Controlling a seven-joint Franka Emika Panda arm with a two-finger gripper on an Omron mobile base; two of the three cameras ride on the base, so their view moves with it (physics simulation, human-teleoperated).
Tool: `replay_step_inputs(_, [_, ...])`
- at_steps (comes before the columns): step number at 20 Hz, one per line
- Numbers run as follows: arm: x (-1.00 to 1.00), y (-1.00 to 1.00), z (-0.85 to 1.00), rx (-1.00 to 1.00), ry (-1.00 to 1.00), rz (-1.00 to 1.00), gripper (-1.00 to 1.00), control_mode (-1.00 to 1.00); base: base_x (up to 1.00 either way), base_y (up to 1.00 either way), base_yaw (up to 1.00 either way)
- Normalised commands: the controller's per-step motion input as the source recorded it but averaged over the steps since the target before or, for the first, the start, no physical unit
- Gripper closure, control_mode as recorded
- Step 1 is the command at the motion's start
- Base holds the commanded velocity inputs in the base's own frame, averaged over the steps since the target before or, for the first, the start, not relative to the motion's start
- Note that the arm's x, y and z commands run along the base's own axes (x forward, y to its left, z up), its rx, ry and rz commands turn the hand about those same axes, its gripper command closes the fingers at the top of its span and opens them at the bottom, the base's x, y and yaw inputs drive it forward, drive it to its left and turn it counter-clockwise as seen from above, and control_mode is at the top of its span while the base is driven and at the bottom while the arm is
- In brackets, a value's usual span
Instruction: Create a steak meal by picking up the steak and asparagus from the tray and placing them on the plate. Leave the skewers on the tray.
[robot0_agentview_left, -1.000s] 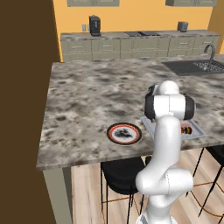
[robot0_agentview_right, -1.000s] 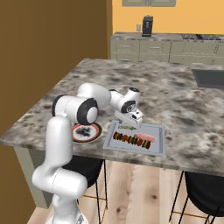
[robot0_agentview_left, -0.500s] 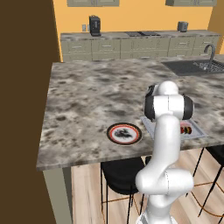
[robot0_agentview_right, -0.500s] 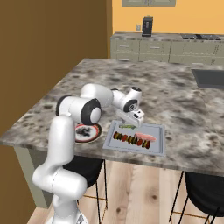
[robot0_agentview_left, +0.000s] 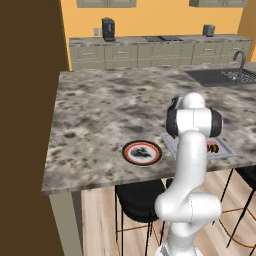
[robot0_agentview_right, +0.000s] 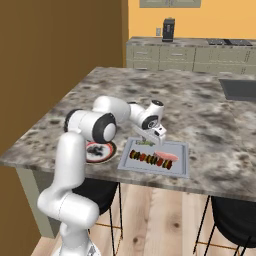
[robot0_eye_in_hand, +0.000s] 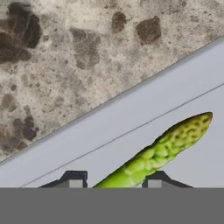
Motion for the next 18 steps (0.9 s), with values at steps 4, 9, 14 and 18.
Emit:
replay_step_inputs(4, [-0.15,0.04,0.54,0.0,0.0,0.0,1.0,-1.0,0.0,0.0,0.0])
replay_step_inputs(9, [-0.16,0.32,0.48,-0.01,0.0,0.05,1.0,-1.0,0.0,0.0,0.0])
replay_step_inputs(14, [-0.42,0.71,0.24,-0.07,0.0,0.13,1.0,-1.0,0.0,0.0,0.0])
replay_step_inputs(18, [-0.64,0.83,0.03,-0.08,0.0,0.13,1.0,-1.0,0.0,0.0,0.0])
